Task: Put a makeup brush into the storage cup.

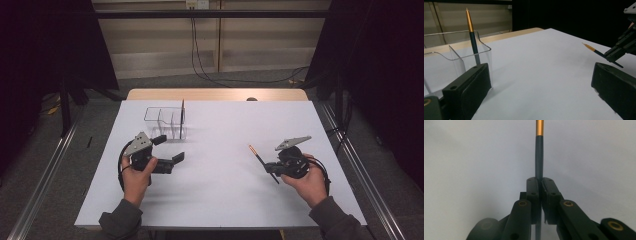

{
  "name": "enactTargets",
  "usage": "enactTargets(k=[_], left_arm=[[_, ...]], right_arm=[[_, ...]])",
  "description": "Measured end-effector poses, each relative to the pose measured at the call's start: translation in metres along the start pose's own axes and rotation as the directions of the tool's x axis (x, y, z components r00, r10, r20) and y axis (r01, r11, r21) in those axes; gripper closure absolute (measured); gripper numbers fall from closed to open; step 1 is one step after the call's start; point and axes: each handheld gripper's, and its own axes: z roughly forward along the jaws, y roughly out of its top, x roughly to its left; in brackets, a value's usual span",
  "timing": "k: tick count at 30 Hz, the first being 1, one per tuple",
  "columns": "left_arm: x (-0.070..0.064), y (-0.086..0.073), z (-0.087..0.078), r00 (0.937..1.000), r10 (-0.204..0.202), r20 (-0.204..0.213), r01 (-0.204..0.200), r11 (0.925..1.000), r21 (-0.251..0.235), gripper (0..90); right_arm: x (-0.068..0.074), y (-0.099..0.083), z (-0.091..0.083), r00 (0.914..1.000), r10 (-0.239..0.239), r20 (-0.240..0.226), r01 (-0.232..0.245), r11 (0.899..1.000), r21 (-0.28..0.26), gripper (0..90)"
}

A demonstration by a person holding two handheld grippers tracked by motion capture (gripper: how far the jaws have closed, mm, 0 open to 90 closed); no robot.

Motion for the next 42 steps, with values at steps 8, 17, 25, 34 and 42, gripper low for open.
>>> enactTargets(k=[8,17,25,34,42], left_arm=[[-0.001,-0.001,0.003,0.9998,-0.014,0.017,0.014,0.9999,-0.005,2.0],[-0.001,0.000,0.003,1.0000,-0.007,0.002,0.007,1.0000,0.001,2.0],[-0.002,-0.001,0.004,0.9999,-0.016,-0.005,0.016,0.9999,0.000,2.0],[-0.003,-0.001,0.008,0.9992,-0.032,0.025,0.032,0.9995,-0.006,2.0],[-0.004,-0.002,0.012,0.9988,-0.031,0.037,0.031,0.9995,0.006,1.9]], right_arm=[[0.003,0.003,-0.001,0.9999,0.012,-0.006,-0.013,0.997,-0.074,85.4],[0.007,0.005,-0.007,1.0000,0.004,0.005,-0.003,0.980,-0.201,85.4],[0.009,0.005,-0.007,1.0000,-0.001,-0.007,-0.001,0.955,-0.297,85.4],[0.014,0.006,-0.010,1.0000,-0.009,-0.001,0.008,0.917,-0.398,85.3],[0.012,0.004,-0.013,1.0000,-0.004,-0.008,0.000,0.880,-0.476,85.3]])
